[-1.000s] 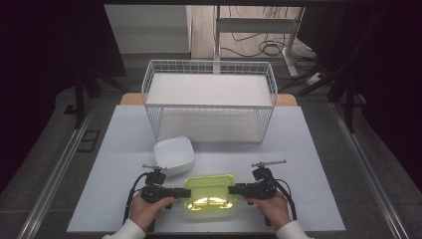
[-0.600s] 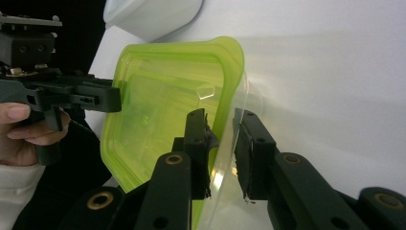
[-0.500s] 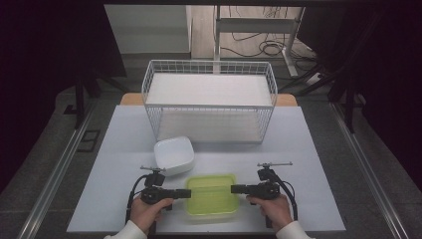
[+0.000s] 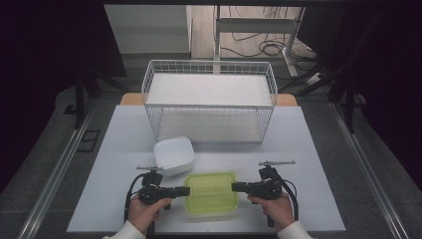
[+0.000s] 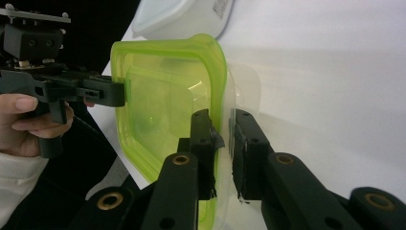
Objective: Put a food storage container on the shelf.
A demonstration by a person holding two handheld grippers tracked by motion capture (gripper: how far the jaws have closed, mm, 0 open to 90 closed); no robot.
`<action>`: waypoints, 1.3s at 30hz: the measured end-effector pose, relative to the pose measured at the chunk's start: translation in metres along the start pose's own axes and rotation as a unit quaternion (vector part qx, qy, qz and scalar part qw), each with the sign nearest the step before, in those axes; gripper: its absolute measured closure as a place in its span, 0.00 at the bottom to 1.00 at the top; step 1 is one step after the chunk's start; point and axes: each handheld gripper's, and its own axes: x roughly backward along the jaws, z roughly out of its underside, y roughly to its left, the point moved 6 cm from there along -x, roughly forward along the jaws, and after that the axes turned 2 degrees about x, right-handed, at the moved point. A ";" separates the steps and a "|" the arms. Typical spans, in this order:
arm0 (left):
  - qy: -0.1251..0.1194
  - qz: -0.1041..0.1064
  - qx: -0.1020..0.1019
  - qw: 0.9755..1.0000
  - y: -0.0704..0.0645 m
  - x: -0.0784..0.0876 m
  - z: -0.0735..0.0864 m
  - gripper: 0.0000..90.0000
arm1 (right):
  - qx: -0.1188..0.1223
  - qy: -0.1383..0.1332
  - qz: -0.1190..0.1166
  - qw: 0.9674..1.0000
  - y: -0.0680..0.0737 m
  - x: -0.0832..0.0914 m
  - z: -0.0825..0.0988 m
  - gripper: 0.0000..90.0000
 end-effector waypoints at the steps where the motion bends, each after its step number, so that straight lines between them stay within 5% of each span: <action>1: -0.003 0.000 -0.003 1.000 -0.002 0.001 0.000 0.88 | 0.003 -0.001 0.000 1.000 0.001 0.001 0.000 0.88; 13: -0.026 -0.007 -0.039 0.999 -0.015 0.012 -0.007 0.89 | 0.053 -0.032 0.006 0.998 0.016 0.012 -0.011 0.88; 39: -0.045 -0.004 -0.063 0.997 -0.026 0.032 -0.029 0.89 | 0.110 -0.067 0.014 0.992 0.039 0.023 -0.035 0.88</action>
